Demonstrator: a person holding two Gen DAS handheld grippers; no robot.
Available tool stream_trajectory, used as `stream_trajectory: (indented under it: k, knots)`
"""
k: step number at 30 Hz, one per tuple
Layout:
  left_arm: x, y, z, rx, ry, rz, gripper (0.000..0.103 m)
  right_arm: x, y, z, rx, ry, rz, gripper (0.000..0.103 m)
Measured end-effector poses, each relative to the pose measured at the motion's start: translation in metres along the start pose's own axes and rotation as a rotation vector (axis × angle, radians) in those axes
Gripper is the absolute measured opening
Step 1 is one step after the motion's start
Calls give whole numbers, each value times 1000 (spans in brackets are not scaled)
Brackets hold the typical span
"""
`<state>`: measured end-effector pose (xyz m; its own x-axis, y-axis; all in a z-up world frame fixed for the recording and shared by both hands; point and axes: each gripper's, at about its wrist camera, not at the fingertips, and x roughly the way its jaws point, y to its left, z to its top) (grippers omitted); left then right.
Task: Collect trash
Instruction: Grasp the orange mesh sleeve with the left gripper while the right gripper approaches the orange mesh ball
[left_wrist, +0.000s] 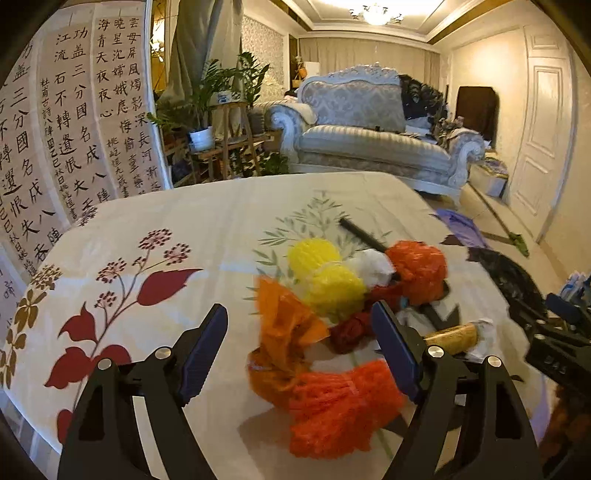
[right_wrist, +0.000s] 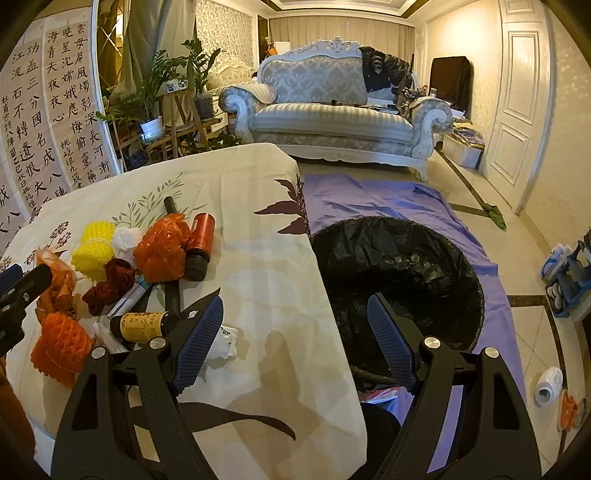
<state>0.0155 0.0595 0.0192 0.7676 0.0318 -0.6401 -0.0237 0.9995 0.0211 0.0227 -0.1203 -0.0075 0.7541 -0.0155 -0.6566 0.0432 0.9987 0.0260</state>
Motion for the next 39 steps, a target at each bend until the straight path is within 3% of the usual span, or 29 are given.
stream_trajectory:
  k: [5, 10, 13, 18, 26, 32, 34, 35, 39]
  knots:
    - [12, 23, -2, -11, 52, 32, 77, -1, 7, 2, -15, 0, 8, 79]
    - [24, 28, -6, 6, 97, -8, 76, 3, 16, 3, -34, 10, 17, 79]
    - [33, 26, -7, 36, 117, -44, 63, 6, 24, 3, -48, 17, 22, 79]
    - [35, 33, -11, 3, 123, -158, 25, 3, 39, 5, -77, 17, 33, 79]
    - [12, 56, -17, -15, 66, -92, 24, -8, 68, 7, -126, 2, 74, 79]
    - [-8, 92, -27, -38, 50, 8, 24, -24, 103, 3, -185, -15, 152, 80]
    - [-13, 101, -32, -49, 47, 32, 24, -29, 113, 1, -201, -23, 177, 82]
    - [-17, 108, -36, -57, 45, 46, 24, -31, 120, 0, -209, -26, 195, 88]
    - [-21, 119, -47, -73, 56, 74, 24, -34, 141, -9, -246, -16, 248, 89]
